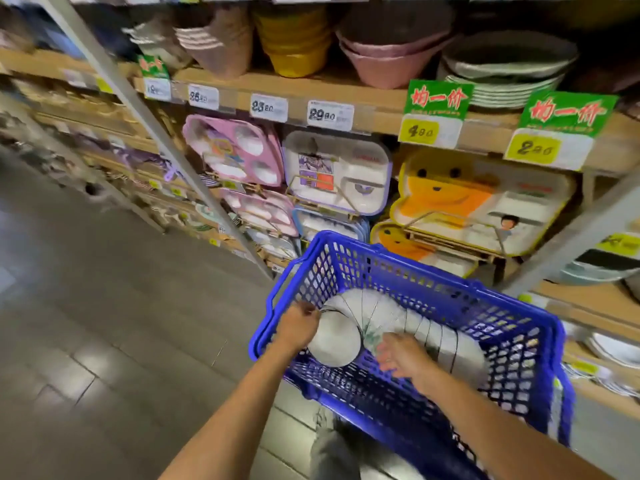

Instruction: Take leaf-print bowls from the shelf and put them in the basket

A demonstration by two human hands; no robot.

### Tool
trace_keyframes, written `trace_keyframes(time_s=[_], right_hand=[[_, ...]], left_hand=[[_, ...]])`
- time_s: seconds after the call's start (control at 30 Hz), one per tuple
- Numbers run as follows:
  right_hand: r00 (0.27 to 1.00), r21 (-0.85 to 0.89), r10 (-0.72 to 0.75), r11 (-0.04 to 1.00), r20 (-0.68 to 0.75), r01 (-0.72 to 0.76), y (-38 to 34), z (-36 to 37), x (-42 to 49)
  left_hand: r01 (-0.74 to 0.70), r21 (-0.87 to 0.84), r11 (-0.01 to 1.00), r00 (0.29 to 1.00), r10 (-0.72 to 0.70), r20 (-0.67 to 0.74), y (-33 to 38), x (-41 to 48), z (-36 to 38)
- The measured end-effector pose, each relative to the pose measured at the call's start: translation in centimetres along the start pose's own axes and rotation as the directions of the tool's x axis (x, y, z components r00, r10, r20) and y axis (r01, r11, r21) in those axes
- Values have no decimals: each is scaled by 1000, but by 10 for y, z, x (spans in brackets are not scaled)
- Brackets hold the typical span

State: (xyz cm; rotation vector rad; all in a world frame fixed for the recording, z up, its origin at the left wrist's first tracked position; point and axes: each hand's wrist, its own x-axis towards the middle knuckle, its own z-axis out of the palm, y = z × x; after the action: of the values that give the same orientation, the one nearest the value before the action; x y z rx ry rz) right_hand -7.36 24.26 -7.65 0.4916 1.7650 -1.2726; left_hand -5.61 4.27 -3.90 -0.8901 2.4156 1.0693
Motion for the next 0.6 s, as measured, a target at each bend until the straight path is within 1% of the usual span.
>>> trace_keyframes(time_s=[0.03, 0.07, 0.1, 0.13, 0.17, 0.2, 0.23, 0.3, 0.33, 0.4, 0.47, 0.53, 0.6], right_hand=[[999, 8, 24, 1000, -34, -23, 4, 9, 4], [998, 56, 28, 998, -64, -25, 7, 17, 9], [994, 52, 62, 997, -89, -57, 11, 26, 16], [990, 68, 97, 994, -106, -90, 14, 33, 23], [984, 54, 132, 990, -116, -127, 16, 40, 29], [977, 81, 168, 984, -129, -159, 18, 46, 35], [971, 71, 181, 983, -154, -172, 22, 52, 44], [959, -26, 196, 978, -203, -206, 28, 62, 59], [956, -82, 184, 975, -227, -207, 29, 66, 67], [955, -151, 183, 963, -232, -222, 31, 74, 89], [956, -169, 217, 953, -199, -252, 33, 81, 110], [958, -214, 218, 943, -185, -256, 33, 85, 125], [959, -191, 216, 949, -184, -250, 38, 88, 141]], left_hand=[[-13, 50, 999, 999, 11, 47, -6, 13, 2], [-35, 107, 994, 996, 25, 89, -12, 25, 5], [-52, 174, 983, 991, 29, 131, -17, 35, 8], [-62, 247, 967, 985, 19, 173, -23, 44, 12], [-61, 295, 954, 980, 1, 200, -26, 49, 15], [-59, 328, 943, 973, -19, 230, -29, 55, 19], [-69, 347, 935, 968, -21, 251, -32, 61, 23], [-119, 389, 914, 955, -1, 296, -40, 75, 36], [-138, 403, 905, 952, 9, 306, -41, 80, 40], [-157, 441, 883, 952, 15, 307, -44, 92, 48], [-142, 490, 860, 964, 9, 265, -47, 101, 54], [-142, 511, 848, 972, 23, 232, -50, 105, 61], [-158, 517, 842, 973, 45, 226, -54, 105, 69]])
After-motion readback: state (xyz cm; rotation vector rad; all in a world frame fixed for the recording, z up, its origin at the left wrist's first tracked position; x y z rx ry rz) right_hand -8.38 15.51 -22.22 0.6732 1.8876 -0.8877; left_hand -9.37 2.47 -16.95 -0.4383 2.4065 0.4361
